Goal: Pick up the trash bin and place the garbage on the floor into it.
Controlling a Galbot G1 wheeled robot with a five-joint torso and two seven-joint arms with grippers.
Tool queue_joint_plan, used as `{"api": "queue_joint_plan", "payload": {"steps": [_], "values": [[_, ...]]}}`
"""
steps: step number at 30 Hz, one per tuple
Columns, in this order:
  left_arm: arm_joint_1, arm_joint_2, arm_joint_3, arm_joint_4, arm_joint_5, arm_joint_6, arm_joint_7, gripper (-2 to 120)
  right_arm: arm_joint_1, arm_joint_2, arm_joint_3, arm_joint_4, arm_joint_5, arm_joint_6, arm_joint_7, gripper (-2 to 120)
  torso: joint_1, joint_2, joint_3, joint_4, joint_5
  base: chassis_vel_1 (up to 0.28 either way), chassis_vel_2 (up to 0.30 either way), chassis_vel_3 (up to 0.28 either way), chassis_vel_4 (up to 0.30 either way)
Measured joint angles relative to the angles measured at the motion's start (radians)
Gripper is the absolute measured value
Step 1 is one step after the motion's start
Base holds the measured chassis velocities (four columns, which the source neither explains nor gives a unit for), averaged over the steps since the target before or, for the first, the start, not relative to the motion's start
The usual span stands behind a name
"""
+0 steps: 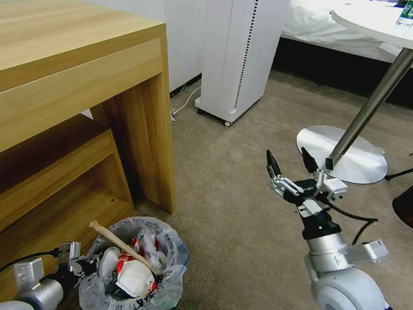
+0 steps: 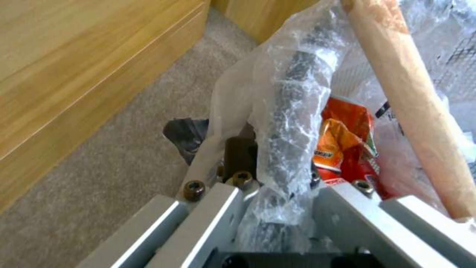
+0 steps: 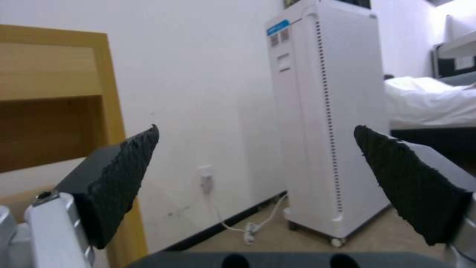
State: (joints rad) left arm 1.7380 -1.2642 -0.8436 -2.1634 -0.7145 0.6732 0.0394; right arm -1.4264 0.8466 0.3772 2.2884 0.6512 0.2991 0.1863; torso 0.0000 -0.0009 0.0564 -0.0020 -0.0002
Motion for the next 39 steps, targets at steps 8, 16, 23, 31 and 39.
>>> {"api": "queue_joint_plan", "payload": {"steps": [8,16,23,31,39], "values": [[-0.071,0.047,0.038,0.058,-0.056,0.015,-0.025,1,-0.085,0.021,0.073,0.008,-0.041,0.024,-0.011,100,0.000,0.000,0.000,-0.0001,0.0001,0.000,0.000,0.000,0.000],[-0.108,0.073,0.055,0.104,-0.083,0.021,-0.039,1,-0.098,0.029,0.096,0.001,-0.049,0.033,-0.016,100,0.000,0.000,0.000,-0.0001,0.0001,0.000,0.000,0.000,0.000],[-0.116,0.081,0.066,0.119,-0.134,0.037,-0.072,1,-0.083,0.040,0.086,-0.020,-0.057,0.041,-0.020,100,0.000,0.000,0.000,0.0000,0.0001,0.000,0.000,0.000,0.000],[-0.122,0.080,0.071,0.124,-0.145,0.039,-0.081,1,-0.078,0.041,0.079,-0.039,-0.062,0.058,-0.027,100,0.000,0.000,0.000,0.0000,0.0002,0.000,0.000,0.000,0.000],[-0.122,0.080,0.068,0.126,-0.145,0.037,-0.080,21,-0.076,0.043,0.074,-0.046,-0.067,0.064,-0.030,100,0.000,0.000,0.000,-0.0001,0.0003,0.000,0.000,0.000,0.000]]}}
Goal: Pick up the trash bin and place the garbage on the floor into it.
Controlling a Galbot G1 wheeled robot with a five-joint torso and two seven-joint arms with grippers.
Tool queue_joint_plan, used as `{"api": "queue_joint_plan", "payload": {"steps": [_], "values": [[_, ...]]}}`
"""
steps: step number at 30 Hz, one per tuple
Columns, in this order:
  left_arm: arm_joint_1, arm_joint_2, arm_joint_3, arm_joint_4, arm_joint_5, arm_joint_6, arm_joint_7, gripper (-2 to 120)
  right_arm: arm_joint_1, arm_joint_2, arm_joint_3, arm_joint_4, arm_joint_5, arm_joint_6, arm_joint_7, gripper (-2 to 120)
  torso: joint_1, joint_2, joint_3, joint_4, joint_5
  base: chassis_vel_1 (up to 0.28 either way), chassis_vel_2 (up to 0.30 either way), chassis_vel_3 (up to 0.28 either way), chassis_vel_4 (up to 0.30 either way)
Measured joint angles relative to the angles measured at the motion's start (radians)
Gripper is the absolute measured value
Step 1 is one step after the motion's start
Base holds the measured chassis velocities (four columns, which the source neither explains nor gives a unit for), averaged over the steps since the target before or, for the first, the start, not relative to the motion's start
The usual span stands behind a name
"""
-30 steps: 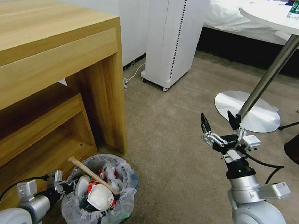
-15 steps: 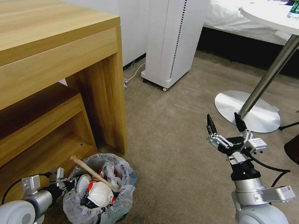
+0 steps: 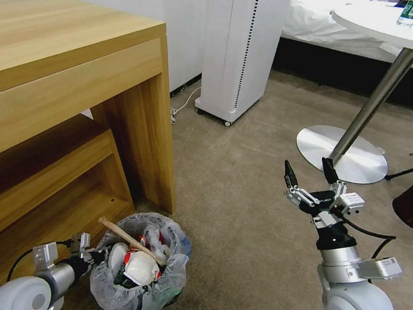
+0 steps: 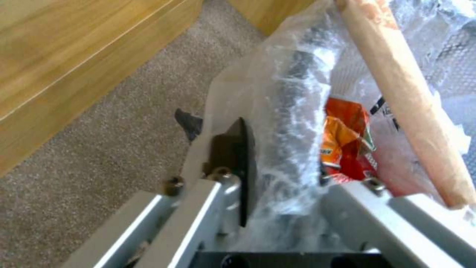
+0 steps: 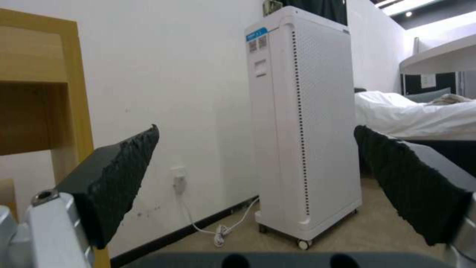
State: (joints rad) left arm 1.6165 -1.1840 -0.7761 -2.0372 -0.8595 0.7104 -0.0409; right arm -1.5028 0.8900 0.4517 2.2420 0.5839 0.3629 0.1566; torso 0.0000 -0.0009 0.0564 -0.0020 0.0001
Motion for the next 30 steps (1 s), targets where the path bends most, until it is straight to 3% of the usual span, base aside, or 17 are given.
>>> {"api": "queue_joint_plan", "payload": {"steps": [3,13,16,20,30], "values": [[0.002,-0.001,-0.001,-0.001,0.003,-0.003,0.002,35,0.001,0.002,0.000,0.000,-0.001,0.001,-0.001,100,0.000,0.000,0.000,0.0000,0.0000,0.000,0.000,0.000,0.000],[0.019,-0.004,-0.020,-0.034,0.016,-0.016,0.006,66,-0.002,0.009,-0.001,0.002,-0.007,0.005,-0.004,100,0.000,0.000,0.000,0.0000,-0.0001,0.000,0.000,0.000,0.000],[0.052,-0.001,-0.049,-0.083,0.033,-0.029,0.006,83,-0.002,0.012,-0.004,0.007,-0.010,0.005,-0.006,100,0.000,0.000,0.000,0.0000,0.0001,0.000,0.000,0.000,0.000],[0.081,-0.002,-0.070,-0.118,0.061,-0.044,0.007,97,0.008,0.009,-0.010,0.009,-0.009,0.004,-0.006,100,0.000,0.000,0.000,0.0000,-0.0001,0.000,0.000,0.000,0.000],[0.146,-0.034,-0.106,-0.209,0.165,-0.111,0.044,100,0.027,0.009,-0.020,0.015,0.002,-0.006,-0.008,100,0.000,0.000,0.000,0.0000,-0.0001,0.000,0.000,0.000,0.000]]}}
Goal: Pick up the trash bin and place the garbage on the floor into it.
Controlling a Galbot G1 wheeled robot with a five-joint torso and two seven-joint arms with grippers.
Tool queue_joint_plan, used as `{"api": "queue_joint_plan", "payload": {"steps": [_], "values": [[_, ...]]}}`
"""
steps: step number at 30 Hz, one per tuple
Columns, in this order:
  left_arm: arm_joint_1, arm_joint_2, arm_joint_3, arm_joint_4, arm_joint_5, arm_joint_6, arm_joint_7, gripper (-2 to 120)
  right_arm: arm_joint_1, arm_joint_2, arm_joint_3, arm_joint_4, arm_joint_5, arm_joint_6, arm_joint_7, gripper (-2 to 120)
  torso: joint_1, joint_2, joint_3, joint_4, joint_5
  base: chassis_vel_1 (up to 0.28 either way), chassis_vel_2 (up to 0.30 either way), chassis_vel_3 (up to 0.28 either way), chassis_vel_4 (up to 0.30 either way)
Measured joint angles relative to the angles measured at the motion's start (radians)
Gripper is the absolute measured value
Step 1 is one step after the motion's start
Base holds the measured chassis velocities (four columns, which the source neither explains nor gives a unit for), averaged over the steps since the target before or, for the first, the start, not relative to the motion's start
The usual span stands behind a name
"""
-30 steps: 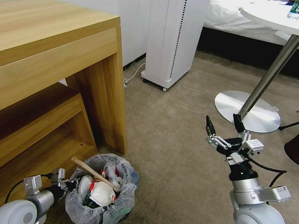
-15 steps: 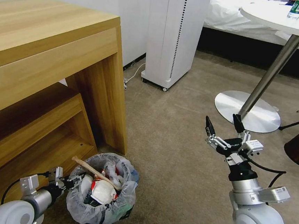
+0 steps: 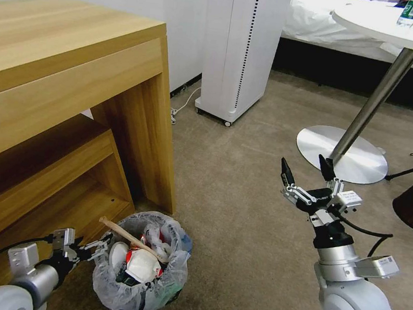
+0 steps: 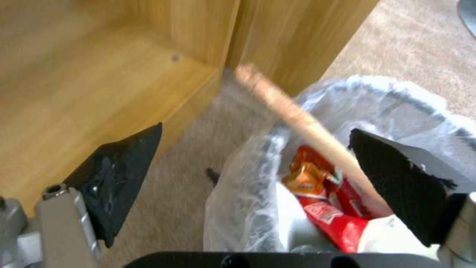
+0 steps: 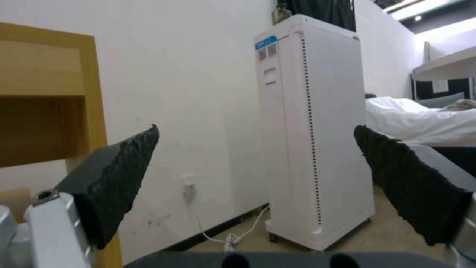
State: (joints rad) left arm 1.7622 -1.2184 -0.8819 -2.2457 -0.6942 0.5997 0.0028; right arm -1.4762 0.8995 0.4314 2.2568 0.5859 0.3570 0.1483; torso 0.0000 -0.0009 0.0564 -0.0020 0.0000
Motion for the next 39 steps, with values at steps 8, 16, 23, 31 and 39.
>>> {"api": "queue_joint_plan", "payload": {"steps": [8,16,23,31,39], "values": [[0.051,-0.047,0.010,-0.101,0.136,-0.129,0.060,100,-0.026,0.012,0.071,0.005,0.015,0.012,0.012,100,0.000,0.000,0.000,0.0000,0.0001,0.000,0.000,0.000,0.000],[0.084,-0.061,0.018,-0.150,0.207,-0.261,0.088,100,-0.087,0.069,0.188,-0.005,-0.033,0.023,0.052,100,0.000,0.000,0.000,0.0000,0.0001,0.000,0.000,0.000,0.000],[0.052,-0.022,0.019,-0.092,0.206,-0.351,0.096,100,-0.149,0.142,0.262,-0.021,-0.069,0.051,0.075,100,0.000,0.000,0.000,0.0000,-0.0001,0.000,0.000,0.000,0.000],[-0.030,0.016,0.044,0.040,0.184,-0.409,0.124,100,-0.193,0.237,0.279,-0.059,-0.133,0.056,0.108,100,0.000,0.000,0.000,-0.0001,-0.0003,0.000,0.000,0.000,0.000],[-0.067,0.059,0.058,0.089,0.163,-0.395,0.126,100,-0.185,0.287,0.240,-0.147,-0.190,0.009,0.144,100,0.000,0.000,0.000,0.0000,0.0000,0.000,0.000,0.000,0.000]]}}
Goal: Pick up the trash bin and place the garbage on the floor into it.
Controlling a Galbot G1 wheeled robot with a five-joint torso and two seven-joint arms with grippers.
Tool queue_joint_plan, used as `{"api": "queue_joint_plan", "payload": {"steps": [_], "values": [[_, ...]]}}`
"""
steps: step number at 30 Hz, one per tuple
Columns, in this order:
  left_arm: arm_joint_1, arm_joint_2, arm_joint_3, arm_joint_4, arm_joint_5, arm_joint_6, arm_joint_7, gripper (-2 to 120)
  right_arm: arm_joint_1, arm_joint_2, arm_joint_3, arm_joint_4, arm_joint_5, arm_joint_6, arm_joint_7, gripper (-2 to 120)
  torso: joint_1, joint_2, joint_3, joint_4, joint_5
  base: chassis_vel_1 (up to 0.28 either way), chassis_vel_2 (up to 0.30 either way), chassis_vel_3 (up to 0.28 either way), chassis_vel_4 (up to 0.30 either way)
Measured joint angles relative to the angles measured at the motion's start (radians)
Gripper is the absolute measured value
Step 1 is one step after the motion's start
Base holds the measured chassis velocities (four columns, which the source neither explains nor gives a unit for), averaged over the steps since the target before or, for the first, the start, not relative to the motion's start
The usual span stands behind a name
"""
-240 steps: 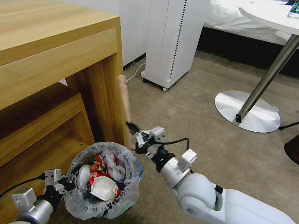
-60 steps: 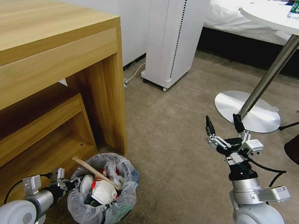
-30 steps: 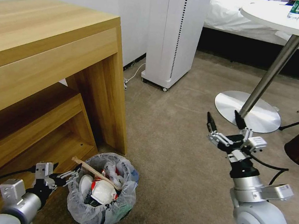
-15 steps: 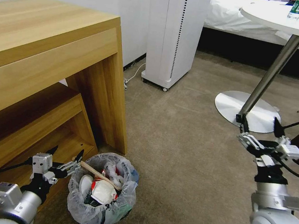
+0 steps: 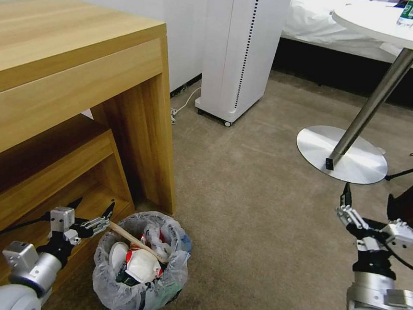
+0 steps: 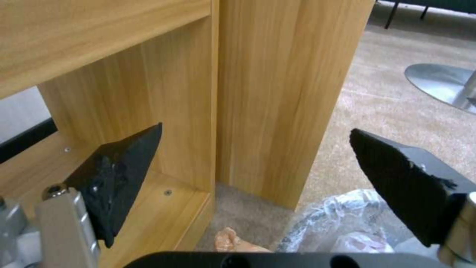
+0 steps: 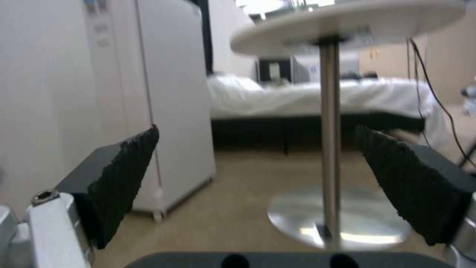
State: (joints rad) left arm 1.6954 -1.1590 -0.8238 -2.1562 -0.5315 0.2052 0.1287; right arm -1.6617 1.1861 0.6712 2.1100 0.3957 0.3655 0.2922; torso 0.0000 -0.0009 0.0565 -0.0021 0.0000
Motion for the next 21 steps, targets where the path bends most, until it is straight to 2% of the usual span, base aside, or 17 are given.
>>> {"api": "queue_joint_plan", "payload": {"steps": [10,21], "values": [[-0.029,0.021,-0.007,0.037,-0.028,0.008,-0.002,100,0.053,0.053,-0.068,-0.084,-0.025,-0.015,0.001,100,0.000,0.000,0.000,0.0001,0.0000,0.000,0.000,0.000,0.000],[-0.037,0.024,-0.005,0.031,-0.036,0.027,-0.004,100,0.058,0.052,-0.076,-0.086,-0.025,-0.012,-0.010,100,0.000,0.000,0.000,0.0001,0.0000,0.000,0.000,0.000,0.000]]}}
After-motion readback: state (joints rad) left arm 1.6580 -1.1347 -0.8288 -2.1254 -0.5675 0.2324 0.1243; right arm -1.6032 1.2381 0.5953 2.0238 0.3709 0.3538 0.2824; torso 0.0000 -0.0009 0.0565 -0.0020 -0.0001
